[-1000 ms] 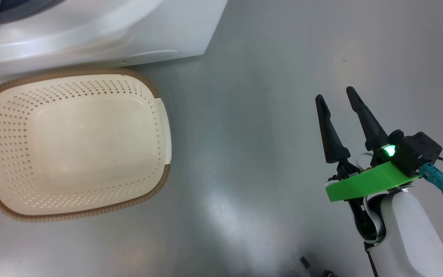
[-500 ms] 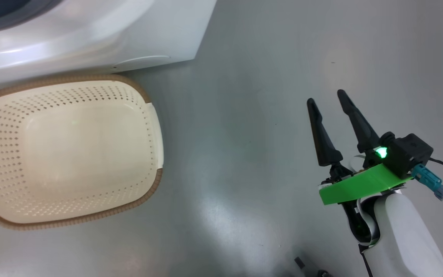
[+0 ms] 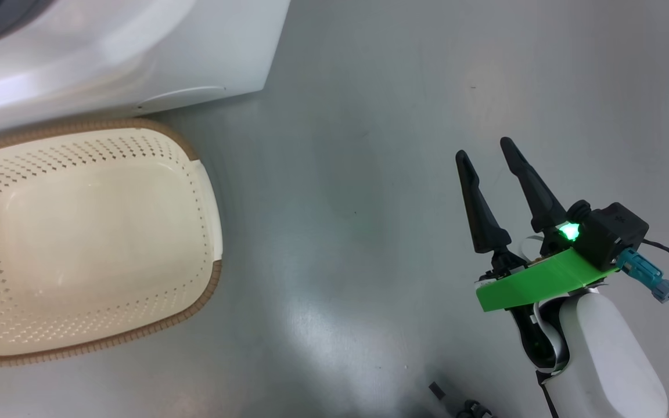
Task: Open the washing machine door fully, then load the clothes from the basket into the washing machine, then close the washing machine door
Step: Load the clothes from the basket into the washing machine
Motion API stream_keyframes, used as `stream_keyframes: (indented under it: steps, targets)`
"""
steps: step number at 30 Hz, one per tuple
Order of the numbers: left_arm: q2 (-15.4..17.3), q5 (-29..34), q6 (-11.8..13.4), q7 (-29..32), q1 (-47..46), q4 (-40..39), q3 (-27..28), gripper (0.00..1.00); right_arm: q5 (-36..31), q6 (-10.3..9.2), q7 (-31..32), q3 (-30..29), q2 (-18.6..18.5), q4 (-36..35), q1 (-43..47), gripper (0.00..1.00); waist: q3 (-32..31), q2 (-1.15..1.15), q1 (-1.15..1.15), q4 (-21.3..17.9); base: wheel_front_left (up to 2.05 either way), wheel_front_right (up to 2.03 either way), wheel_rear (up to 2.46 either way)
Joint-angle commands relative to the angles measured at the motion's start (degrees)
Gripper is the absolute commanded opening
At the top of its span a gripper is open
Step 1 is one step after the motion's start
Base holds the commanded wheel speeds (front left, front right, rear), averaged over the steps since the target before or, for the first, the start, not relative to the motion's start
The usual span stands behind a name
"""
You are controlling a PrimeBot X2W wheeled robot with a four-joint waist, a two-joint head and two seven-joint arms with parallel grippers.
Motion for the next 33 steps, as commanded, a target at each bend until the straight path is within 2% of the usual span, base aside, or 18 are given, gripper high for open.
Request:
stream_keyframes:
  steps: [1,7,8,10,12,13,14,15,16,25,33]
  targets:
    - [3.0,-0.7,-0.1,-0.3,-0.3,-0.3,0.3,0.0,0.5,0.09,-0.3,1.3,0.3,-1.1,1.4,1.0,-0.2,0.0,0.0,-0.1,0.0,0.0,0.0]
    - [3.4,-4.6,-0.1,-0.3,-2.7,7.0,-5.1,0.0,0.4,0.09,-0.3,1.1,0.3,-0.8,1.8,1.0,-0.9,0.0,0.0,-0.1,0.0,0.0,0.0]
    - [3.4,-5.5,-0.1,-0.2,-3.2,8.4,-6.0,0.1,0.4,0.09,-0.3,1.2,0.3,-0.8,1.8,1.0,-1.1,0.0,0.0,-0.1,0.0,0.0,0.0]
    - [3.2,-7.4,-0.1,1.5,-3.9,11.2,-8.0,0.4,0.5,0.09,-0.3,1.2,0.3,-0.7,1.9,1.0,-1.3,0.0,0.0,-0.1,0.0,0.0,0.0]
    - [3.4,-8.8,-0.1,2.2,-4.7,12.6,-9.9,0.52,0.6,0.09,-0.3,1.3,0.3,-0.7,1.8,1.0,-1.5,0.0,0.0,-0.1,0.0,0.0,0.0]
    - [3.4,-9.8,-0.1,2.1,-5.0,13.2,-10.4,0.61,0.6,0.09,-0.3,1.3,0.3,-0.7,1.8,1.0,-1.5,0.0,0.0,0.0,0.0,0.0,0.0]
    - [3.5,-10.6,-0.1,2.1,-5.4,13.5,-11.1,0.74,0.6,0.09,-0.3,1.3,0.3,-0.7,1.7,1.0,-1.5,0.0,0.0,0.0,0.0,0.0,0.0]
    - [3.6,-11.2,-0.1,1.9,-5.6,13.7,-11.9,0.91,0.6,0.09,-0.3,1.2,0.3,-0.7,1.7,1.0,-1.5,0.0,0.0,0.0,0.0,0.0,0.0]
    - [3.6,-12.1,-0.1,1.6,-5.8,13.7,-12.4,1.0,0.6,0.09,-0.3,1.1,0.3,-0.8,1.6,1.0,-1.5,0.0,0.0,0.1,0.0,0.0,0.0]
    - [3.5,-18.4,-0.1,-0.2,-5.3,12.1,-14.7,1.0,0.3,0.09,-0.3,0.3,0.3,-0.7,1.8,1.0,-2.4,0.0,0.0,1.1,0.0,0.0,0.0]
    - [3.4,-18.8,-0.1,-0.3,0.3,3.3,-9.2,1.0,-0.5,0.09,-0.3,-0.2,0.3,-0.7,1.9,1.0,-3.6,0.0,0.0,2.6,0.0,0.0,0.0]
